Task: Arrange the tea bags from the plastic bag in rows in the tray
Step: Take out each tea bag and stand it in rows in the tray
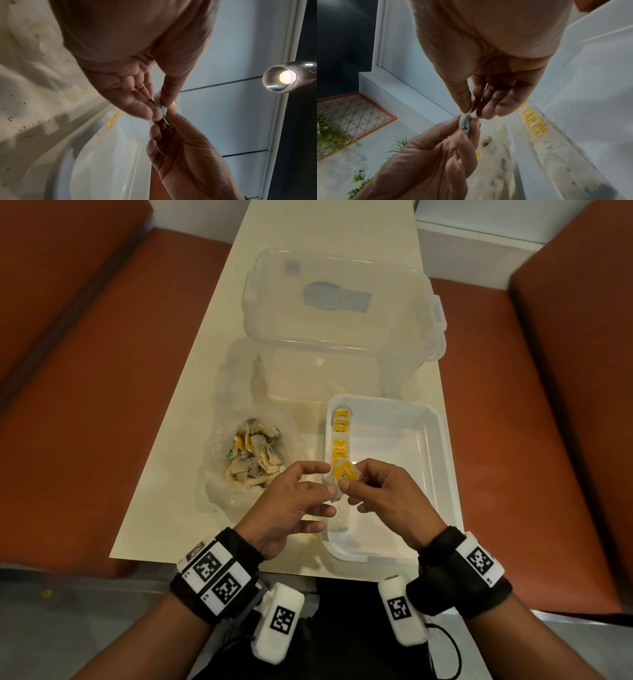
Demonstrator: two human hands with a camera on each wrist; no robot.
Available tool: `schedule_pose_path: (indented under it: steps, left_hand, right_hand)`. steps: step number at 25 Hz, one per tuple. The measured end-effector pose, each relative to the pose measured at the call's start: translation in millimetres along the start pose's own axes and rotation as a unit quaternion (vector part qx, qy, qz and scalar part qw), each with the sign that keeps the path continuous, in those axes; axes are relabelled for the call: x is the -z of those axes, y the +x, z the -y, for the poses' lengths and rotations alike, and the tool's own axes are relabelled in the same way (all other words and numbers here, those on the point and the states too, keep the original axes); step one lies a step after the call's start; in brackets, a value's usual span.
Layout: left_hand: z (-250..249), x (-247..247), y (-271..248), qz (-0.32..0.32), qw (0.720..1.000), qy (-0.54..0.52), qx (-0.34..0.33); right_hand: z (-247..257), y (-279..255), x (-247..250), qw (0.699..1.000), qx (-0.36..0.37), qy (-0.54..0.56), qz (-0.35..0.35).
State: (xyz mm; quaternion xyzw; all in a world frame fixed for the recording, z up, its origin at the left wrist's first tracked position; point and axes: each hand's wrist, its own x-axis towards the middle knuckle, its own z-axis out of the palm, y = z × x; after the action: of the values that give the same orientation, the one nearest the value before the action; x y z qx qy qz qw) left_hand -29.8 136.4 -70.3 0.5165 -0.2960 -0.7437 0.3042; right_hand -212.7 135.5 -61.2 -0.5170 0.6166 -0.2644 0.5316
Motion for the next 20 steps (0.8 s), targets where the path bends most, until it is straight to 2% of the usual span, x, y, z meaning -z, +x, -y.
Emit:
schedule_pose_path:
  steps: [4,7,10,13,16,18,20]
  left_hand:
    - [2,-2,0,0.016,0.999,0.05,-0.014]
    - [2,0,1,0.02,0.997,0.077,-0.016]
    - [1,5,0,-0.01,0.994,0.107,-0.019]
    - [1,16,-1,-0.037,0.995,0.086,-0.018]
    - [2,26,-3,-0.05,0.996,0.071,-0.018]
    - [2,29,-3,-0.055,0.996,0.064,-0.019]
    - [3,31,-4,-0.06,0.996,0.056,-0.019]
  right_hand:
    - [1,2,5,0.996,-0.032,0.082,0.001]
    - [1,4,6,0.997,-0.034,0.076,0.004]
    - [0,7,13,0.997,-0.048,0.053,0.001]
    - [-12,12,18,0.994,-0.075,-0.057,0.049]
    - [-28,13,11,0.965,-0.094,-0.209,0.126]
    - [-35,13,1,0.95,-0.104,-0.248,0.161]
    - [-41,17,-6,0.944,-0.115,-0.265,0.159]
